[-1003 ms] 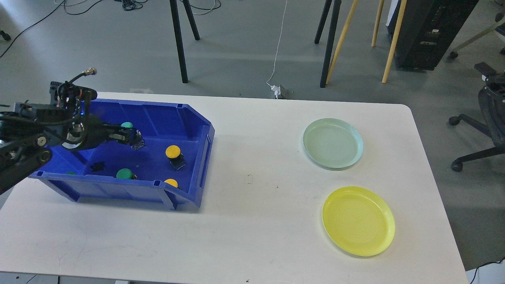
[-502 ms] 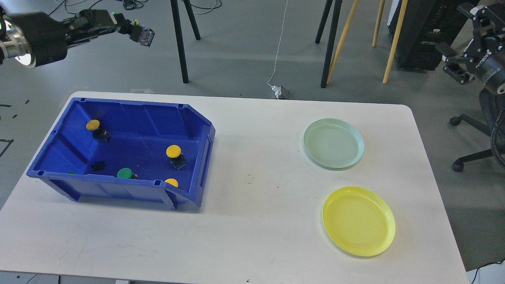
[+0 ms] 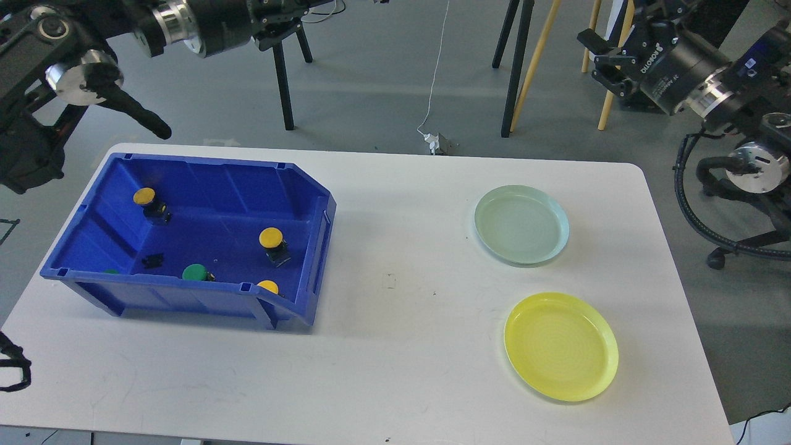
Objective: Pass button and place on color plate
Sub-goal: 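Lift the green button and raise it toward the right gripper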
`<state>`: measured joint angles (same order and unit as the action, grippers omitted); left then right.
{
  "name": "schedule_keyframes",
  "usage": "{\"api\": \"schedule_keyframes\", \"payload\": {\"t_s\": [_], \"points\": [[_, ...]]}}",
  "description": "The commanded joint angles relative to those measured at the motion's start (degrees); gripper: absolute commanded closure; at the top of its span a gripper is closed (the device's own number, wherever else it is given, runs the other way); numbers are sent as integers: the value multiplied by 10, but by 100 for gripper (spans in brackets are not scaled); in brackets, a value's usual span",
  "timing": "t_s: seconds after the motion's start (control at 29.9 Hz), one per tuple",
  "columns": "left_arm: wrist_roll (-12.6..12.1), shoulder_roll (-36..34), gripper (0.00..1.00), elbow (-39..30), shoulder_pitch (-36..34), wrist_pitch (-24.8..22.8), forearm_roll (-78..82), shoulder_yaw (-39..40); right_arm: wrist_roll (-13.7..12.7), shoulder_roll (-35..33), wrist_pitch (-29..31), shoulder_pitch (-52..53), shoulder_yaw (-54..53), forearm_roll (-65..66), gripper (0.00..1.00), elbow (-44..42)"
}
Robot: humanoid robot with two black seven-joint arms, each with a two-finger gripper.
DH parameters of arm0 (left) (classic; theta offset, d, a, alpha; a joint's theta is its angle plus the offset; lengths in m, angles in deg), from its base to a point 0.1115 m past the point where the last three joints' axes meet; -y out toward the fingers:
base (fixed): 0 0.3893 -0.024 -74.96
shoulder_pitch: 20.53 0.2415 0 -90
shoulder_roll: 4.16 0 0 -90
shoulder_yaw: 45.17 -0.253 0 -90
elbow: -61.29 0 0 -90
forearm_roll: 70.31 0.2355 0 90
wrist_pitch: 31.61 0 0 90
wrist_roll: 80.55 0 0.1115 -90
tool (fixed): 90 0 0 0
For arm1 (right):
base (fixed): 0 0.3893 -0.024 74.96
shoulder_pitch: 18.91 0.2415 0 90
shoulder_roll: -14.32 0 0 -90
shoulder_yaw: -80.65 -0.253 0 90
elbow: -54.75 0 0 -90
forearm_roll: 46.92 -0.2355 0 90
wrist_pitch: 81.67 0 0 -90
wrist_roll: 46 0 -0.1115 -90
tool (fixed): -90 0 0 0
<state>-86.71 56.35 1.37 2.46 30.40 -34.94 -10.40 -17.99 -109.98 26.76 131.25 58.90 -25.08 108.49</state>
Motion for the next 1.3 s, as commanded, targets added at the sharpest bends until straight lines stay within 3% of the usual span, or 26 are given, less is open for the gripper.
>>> {"api": "schedule_keyframes", "payload": {"t_s": [0.0, 0.2, 0.47, 0.64, 0.84, 1.27], "points": [[-12, 22, 66, 26, -19, 0, -28, -34, 0, 10, -44, 3, 0, 73, 3, 53], [-13, 22, 66, 17, -35, 0, -31, -72, 0, 13, -77, 5, 1, 176, 3, 115], [-13, 18, 66, -7, -36, 0, -39, -71, 0, 12, -80, 5, 4, 184, 3, 132], [-13, 2, 66, -63, -40, 0, -65, -74, 0, 12, -81, 8, 4, 201, 3, 140], [-14, -1, 66, -67, -41, 0, -65, -75, 0, 6, -81, 24, 6, 211, 3, 160], [-16, -2, 66, -71, -40, 0, -64, -79, 0, 7, -97, 34, 33, 263, 20, 164]]}}
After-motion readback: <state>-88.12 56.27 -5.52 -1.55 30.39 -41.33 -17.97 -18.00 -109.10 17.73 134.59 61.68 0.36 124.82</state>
